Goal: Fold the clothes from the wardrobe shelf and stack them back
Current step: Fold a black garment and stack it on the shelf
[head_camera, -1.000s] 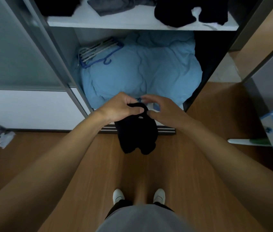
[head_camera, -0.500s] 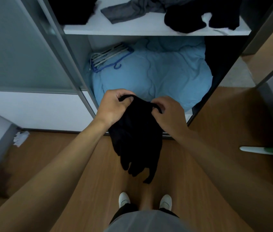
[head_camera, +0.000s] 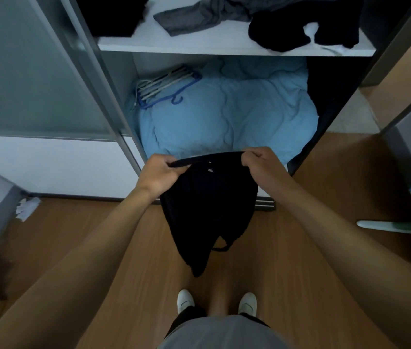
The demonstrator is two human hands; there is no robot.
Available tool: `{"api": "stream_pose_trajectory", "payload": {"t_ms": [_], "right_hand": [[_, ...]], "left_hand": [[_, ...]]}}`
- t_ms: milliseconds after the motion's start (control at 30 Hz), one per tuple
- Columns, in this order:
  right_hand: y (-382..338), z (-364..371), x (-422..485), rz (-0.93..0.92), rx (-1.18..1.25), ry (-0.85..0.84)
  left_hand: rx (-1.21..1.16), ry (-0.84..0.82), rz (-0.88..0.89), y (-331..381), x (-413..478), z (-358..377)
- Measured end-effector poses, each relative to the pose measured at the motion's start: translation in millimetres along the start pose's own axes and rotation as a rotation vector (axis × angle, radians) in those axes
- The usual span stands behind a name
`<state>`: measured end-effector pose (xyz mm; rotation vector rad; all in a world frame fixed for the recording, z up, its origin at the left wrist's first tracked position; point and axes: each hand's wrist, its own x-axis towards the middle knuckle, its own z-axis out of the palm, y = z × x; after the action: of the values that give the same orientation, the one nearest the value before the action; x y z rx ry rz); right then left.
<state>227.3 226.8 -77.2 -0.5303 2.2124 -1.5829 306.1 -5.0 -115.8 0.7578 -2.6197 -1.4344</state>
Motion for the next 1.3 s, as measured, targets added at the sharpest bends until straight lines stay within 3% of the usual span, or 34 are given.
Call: {"api": "stream_pose_trajectory", "payload": {"t_ms": [67, 200, 300, 433, 533, 633, 733, 833, 900, 1033, 1133, 1200, 1300], "right_hand": [[3, -4, -1, 0.062, -0.097, -0.116], [23, -9, -4, 0.226, -0.319, -0.335], [39, -4, -5, 0.312, -0.357, -0.286], [43, -9, -1, 0.353, -0.083, -0.109], [37, -34, 4, 0.319, 0.175, -0.11], [32, -59, 5, 0.286, 0.425, -0.087], [30, -67, 10, 0.275, 0.475, -0.034], [27, -59, 12, 0.23, 0.432, -0.082], [22, -54, 12, 0.196, 0.401, -0.117], [16, -68, 8, 0.122, 0.15, -0.16], [19, -77, 0, 0.188, -0.161, -0.358], [26, -75, -5, 0.239, -0.198, -0.453], [41, -68, -2, 0.171, -0.22, -0.23]], "left_hand": [[-0.005, -0.023, -0.083, -18, 2, -1], [0.274, 0.009, -0.162, -46, -2, 1], [0.269, 0.093, -0.224, -57, -4, 8], [0.147, 0.019, -0.221, -68, 1, 8], [-0.045, -0.222, -0.173, -81, -1, -7], [-0.079, -0.391, -0.068, -89, 1, -23], [-0.049, -0.419, -0.027, -75, 10, -28], [0.006, -0.443, 0.059, -47, 18, -12], [-0.013, -0.374, 0.088, -33, 20, 0], [-0.188, -0.042, -0.022, -34, 29, -12], [-0.183, 0.07, -0.065, -39, 38, -27], [-0.215, 0.127, -0.078, -37, 40, -30], [-0.234, 0.164, -0.096, -33, 40, -29]]}}
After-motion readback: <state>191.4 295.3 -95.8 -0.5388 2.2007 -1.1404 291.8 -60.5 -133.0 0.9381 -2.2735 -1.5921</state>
